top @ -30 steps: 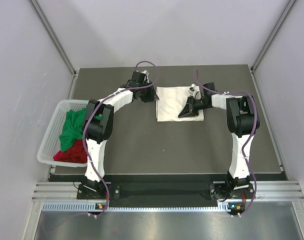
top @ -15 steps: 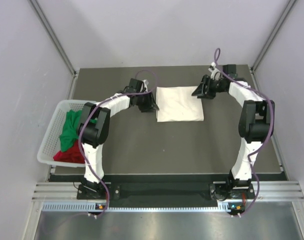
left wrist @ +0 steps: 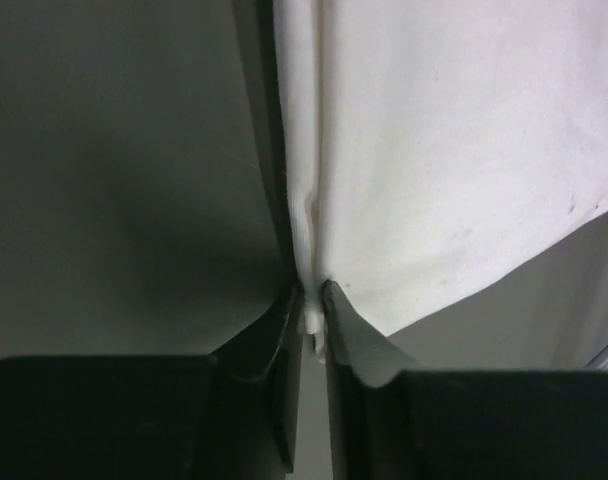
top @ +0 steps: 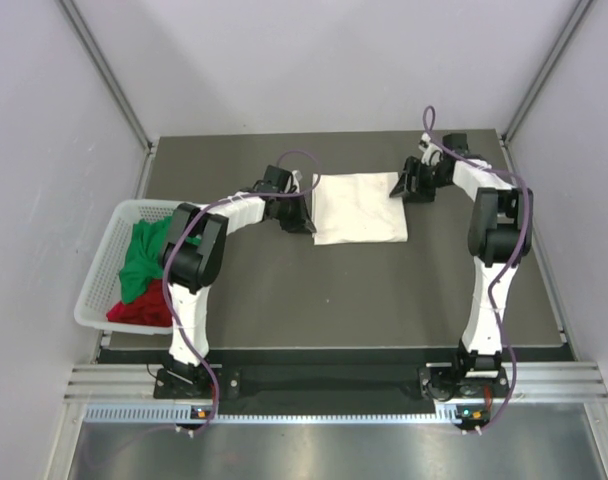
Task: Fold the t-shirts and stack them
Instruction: Neatly place the folded tshirt to the corner
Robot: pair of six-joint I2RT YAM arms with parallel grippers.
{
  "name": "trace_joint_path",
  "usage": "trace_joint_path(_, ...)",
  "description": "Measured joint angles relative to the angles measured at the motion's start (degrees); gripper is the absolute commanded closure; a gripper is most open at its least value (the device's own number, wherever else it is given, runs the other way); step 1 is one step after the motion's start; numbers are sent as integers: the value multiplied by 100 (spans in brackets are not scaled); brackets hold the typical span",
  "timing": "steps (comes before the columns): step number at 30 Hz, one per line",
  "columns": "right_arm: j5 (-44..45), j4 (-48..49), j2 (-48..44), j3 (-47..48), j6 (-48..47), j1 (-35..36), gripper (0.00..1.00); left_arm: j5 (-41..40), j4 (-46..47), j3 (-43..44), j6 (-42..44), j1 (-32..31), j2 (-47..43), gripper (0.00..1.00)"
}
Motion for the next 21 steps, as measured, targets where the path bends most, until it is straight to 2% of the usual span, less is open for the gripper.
trace_joint_path(3,-85,-9,197,151,-26,-7,46,9,31,-24,24,0,9,100)
trace_joint_path(7,11,33,291,289,-46,-15,48,2,42,-24,31,0,9,100)
trace_joint_path(9,31,72,317,295,-42,-15,50,-4,37,-24,24,0,9,86)
trace_joint_path(12,50,114,341,306,-48,-15,57,-63,7,-24,-15,-2,9,75)
trace_joint_path(13,52,116,376,341,-48,-15,59,-79,0,-24,-35,-2,4,67)
trace_joint_path(16,31,136,492,470,-66,-17,68,-240,-166,-17,-103,-7,-114,62)
trace_joint_path(20,50,109,595,581,-140,-20,91,-684,-813,160,-103,-9,-280,62)
trace_joint_path(21,50,107,623,605,-151,-20,94,-785,-960,210,-94,-9,-350,62)
